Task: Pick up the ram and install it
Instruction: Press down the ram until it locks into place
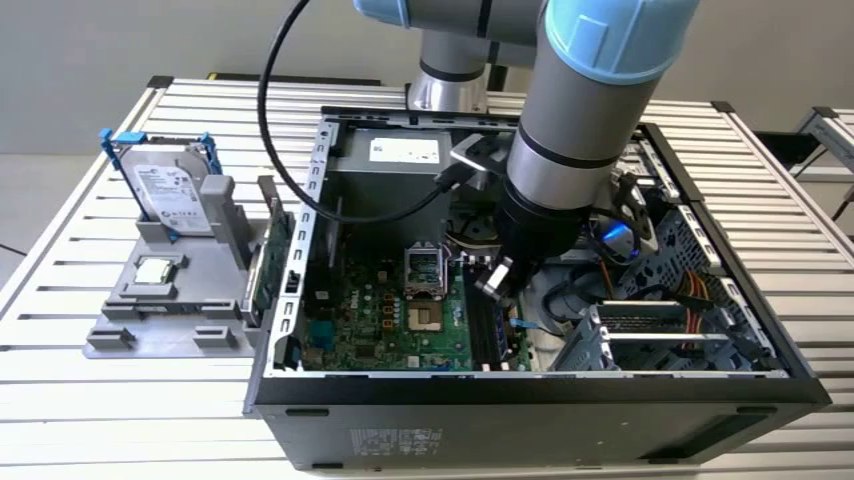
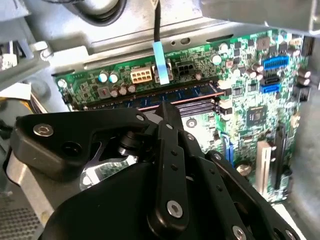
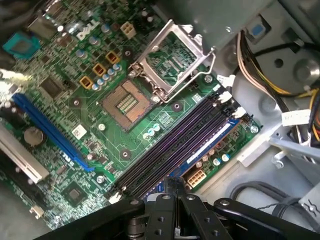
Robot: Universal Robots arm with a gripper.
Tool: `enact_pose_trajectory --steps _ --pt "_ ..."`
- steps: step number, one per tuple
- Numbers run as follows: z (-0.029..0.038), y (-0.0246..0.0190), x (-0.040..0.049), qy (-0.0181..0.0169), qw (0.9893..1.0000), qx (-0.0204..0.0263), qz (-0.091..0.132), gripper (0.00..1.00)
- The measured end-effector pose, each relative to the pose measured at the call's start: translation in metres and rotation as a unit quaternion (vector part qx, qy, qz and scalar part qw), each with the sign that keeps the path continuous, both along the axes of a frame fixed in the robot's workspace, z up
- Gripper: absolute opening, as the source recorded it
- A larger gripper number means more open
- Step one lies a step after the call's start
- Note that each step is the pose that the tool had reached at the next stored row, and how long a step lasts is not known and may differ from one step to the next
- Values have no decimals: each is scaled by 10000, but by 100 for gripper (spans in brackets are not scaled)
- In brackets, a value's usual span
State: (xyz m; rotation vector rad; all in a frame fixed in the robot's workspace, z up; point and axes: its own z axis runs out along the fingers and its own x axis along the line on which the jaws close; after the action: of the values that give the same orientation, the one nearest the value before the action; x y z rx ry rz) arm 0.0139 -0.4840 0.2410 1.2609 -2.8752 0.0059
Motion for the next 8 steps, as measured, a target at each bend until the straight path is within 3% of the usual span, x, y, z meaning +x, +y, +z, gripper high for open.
enact_pose_trajectory --steps 4,8 --pt "0 0 0 0 9993 0 365 0" --pt "0 1 0 0 9973 0 730 0"
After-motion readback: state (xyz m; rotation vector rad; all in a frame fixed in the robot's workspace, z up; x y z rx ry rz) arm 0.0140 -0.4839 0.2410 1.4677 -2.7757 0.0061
